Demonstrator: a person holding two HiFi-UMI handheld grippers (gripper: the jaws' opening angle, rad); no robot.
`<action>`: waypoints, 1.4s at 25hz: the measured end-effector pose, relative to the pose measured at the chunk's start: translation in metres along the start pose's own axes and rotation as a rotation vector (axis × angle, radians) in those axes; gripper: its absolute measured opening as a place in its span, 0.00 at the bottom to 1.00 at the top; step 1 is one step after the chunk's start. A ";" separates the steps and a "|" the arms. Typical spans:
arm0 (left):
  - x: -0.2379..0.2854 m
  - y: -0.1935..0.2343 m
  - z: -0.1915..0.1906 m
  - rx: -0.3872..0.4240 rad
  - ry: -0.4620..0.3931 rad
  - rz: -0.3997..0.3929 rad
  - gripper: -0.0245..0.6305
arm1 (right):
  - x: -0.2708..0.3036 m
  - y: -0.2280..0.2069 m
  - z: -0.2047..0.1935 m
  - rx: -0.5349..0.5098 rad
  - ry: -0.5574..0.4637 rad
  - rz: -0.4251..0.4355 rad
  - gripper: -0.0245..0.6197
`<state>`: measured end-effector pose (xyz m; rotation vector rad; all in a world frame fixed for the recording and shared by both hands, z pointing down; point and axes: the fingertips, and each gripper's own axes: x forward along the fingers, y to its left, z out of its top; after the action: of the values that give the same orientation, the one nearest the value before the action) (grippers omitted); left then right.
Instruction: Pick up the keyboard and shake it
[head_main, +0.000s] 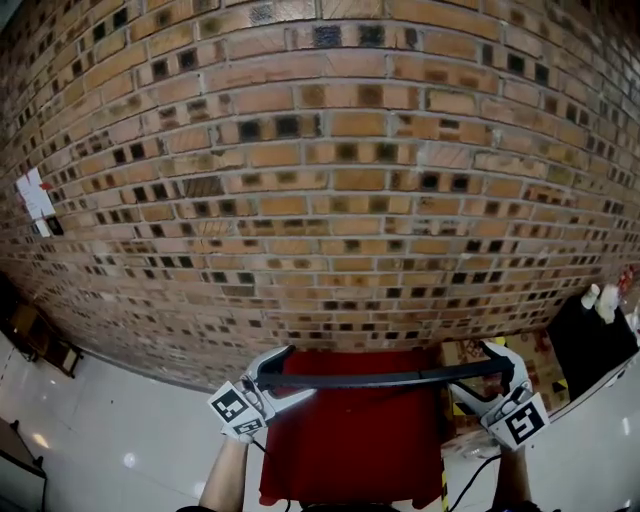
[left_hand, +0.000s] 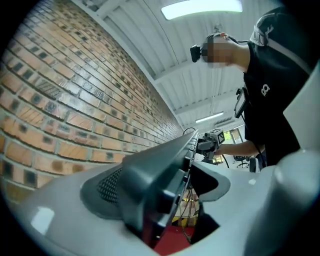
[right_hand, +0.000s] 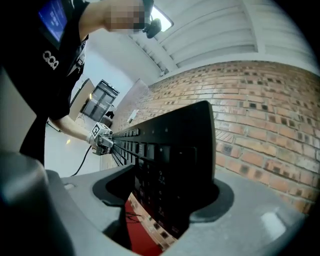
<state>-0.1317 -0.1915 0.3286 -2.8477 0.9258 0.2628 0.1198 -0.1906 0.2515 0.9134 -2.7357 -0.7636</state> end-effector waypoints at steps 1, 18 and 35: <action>-0.001 0.001 -0.001 -0.010 -0.005 0.003 0.68 | 0.002 0.000 0.001 -0.006 0.004 0.004 0.53; -0.018 0.024 0.036 0.034 -0.107 0.023 0.71 | 0.018 0.000 0.051 -0.115 -0.044 -0.058 0.52; -0.027 0.026 0.038 0.024 -0.162 0.061 0.70 | 0.032 -0.003 0.063 -0.155 -0.029 -0.017 0.53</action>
<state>-0.1730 -0.1903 0.2948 -2.7307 0.9771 0.4772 0.0773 -0.1856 0.1958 0.9000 -2.6510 -0.9837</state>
